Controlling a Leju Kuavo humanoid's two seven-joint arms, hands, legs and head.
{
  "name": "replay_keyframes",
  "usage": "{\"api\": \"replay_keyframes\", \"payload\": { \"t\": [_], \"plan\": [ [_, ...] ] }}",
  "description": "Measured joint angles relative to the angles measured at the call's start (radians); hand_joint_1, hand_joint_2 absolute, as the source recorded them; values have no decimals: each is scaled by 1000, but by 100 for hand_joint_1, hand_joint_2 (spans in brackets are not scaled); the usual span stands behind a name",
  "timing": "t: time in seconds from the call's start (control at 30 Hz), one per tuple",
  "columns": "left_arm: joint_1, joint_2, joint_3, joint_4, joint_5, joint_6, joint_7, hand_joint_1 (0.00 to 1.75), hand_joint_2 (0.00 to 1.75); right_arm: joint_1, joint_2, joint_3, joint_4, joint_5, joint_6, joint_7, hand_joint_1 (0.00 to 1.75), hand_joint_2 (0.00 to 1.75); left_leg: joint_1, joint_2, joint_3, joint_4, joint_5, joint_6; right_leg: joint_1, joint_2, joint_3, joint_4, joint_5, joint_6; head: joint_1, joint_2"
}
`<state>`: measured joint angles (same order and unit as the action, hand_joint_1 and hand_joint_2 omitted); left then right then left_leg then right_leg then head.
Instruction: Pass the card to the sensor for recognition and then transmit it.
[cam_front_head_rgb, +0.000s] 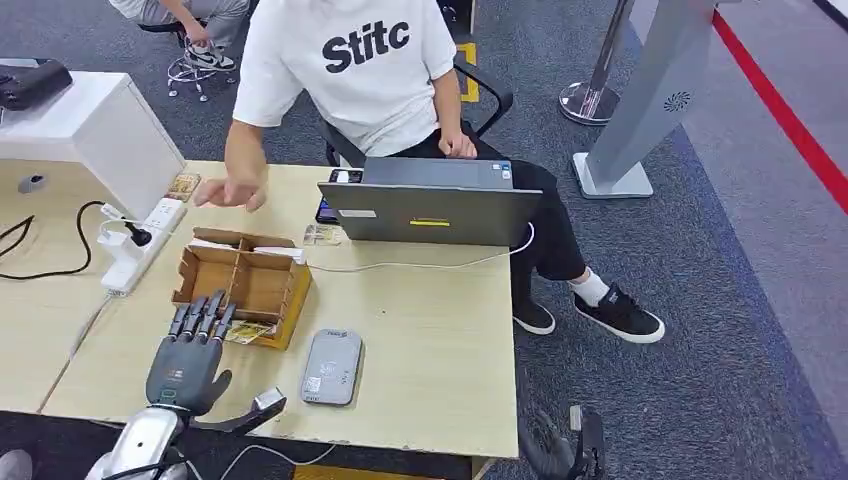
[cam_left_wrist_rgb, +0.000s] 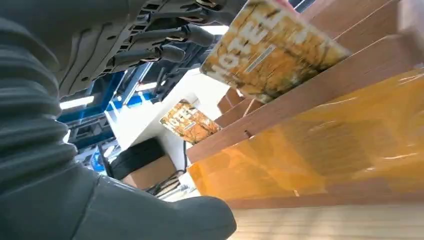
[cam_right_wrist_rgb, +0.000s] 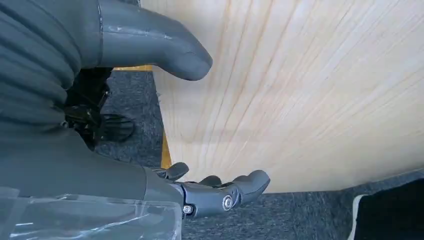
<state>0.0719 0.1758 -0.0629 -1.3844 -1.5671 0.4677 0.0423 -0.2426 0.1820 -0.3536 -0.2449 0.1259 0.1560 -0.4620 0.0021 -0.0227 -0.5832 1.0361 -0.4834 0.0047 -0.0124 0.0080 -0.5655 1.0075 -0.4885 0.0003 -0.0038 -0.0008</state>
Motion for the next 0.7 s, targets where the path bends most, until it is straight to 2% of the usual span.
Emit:
{"api": "replay_keyframes", "payload": {
  "t": [0.27,0.53,0.7],
  "plan": [
    [-30,2,7,32,0,55,60,0,175,-2,2,-3,0,19,-3,9,0,175,0,0,0,0,0,0,0,0,0,0,0,0,0,0],
    [-61,1,5,59,-1,76,19,0,175,-3,8,-4,0,35,-3,18,0,175,0,0,0,0,0,0,0,0,0,0,0,0,0,0],
    [-72,-3,1,73,-1,80,14,0,175,-3,10,-4,0,40,-3,18,0,175,0,0,0,0,0,0,0,0,0,0,0,0,0,0]
  ]
}}
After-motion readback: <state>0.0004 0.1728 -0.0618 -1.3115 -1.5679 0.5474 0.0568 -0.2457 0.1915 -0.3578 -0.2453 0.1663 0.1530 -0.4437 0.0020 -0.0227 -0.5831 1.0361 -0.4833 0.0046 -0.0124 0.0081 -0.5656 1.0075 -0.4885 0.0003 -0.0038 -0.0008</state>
